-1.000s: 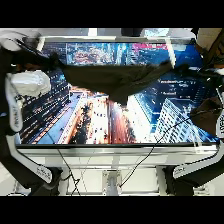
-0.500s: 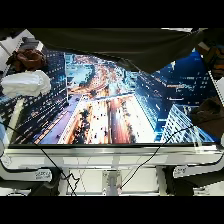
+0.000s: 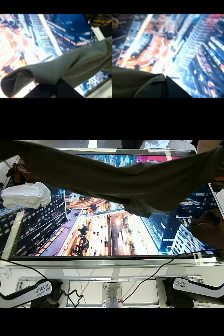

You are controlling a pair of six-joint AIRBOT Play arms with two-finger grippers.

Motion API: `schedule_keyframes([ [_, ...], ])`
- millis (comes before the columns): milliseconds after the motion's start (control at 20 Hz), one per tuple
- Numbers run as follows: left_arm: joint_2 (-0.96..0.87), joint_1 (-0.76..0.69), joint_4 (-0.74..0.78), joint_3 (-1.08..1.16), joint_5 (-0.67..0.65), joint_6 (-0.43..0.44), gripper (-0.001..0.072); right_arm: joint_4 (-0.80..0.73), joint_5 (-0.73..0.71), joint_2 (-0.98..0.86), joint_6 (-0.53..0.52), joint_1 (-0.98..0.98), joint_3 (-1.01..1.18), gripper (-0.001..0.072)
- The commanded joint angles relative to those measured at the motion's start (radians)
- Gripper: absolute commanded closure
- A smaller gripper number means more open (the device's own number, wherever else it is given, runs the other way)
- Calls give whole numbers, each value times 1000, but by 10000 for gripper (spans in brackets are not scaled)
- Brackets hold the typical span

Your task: Fold the shirts.

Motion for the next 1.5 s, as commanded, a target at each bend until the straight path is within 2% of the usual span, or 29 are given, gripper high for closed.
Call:
schedule_keyframes([
  [0,28,-2,50,-63,-87,-33,695,-199,66,47,83,46,-59,690],
  [200,28,-64,110,-356,-58,-10,694,-404,108,47,66,183,-314,689],
  [350,27,-119,110,-608,105,47,694,-496,48,24,24,229,-497,689],
  [600,-25,-205,113,-957,446,140,693,-492,-203,-56,25,229,-678,688],
  [800,-125,-246,119,-1062,591,146,677,-428,-470,-131,26,229,-738,686],
  [850,-150,-249,120,-1062,611,165,600,-409,-534,-146,25,229,-738,686],
  [950,-182,-248,120,-1062,695,174,169,-375,-646,-153,27,229,-738,685],
  [1000,-183,-248,122,-1061,758,192,101,-354,-688,-153,29,229,-736,658],
  [1050,-183,-246,119,-1054,807,215,101,-341,-716,-152,29,229,-735,563],
  [1100,-183,-243,120,-1035,846,228,101,-333,-743,-152,29,229,-735,405],
  [1150,-183,-235,119,-1006,861,244,102,-333,-764,-151,28,229,-735,365],
  [1350,-182,-183,120,-770,834,268,111,-344,-763,-146,25,227,-661,366],
  [1450,-182,-158,121,-612,731,268,116,-358,-642,-138,25,227,-584,376],
])
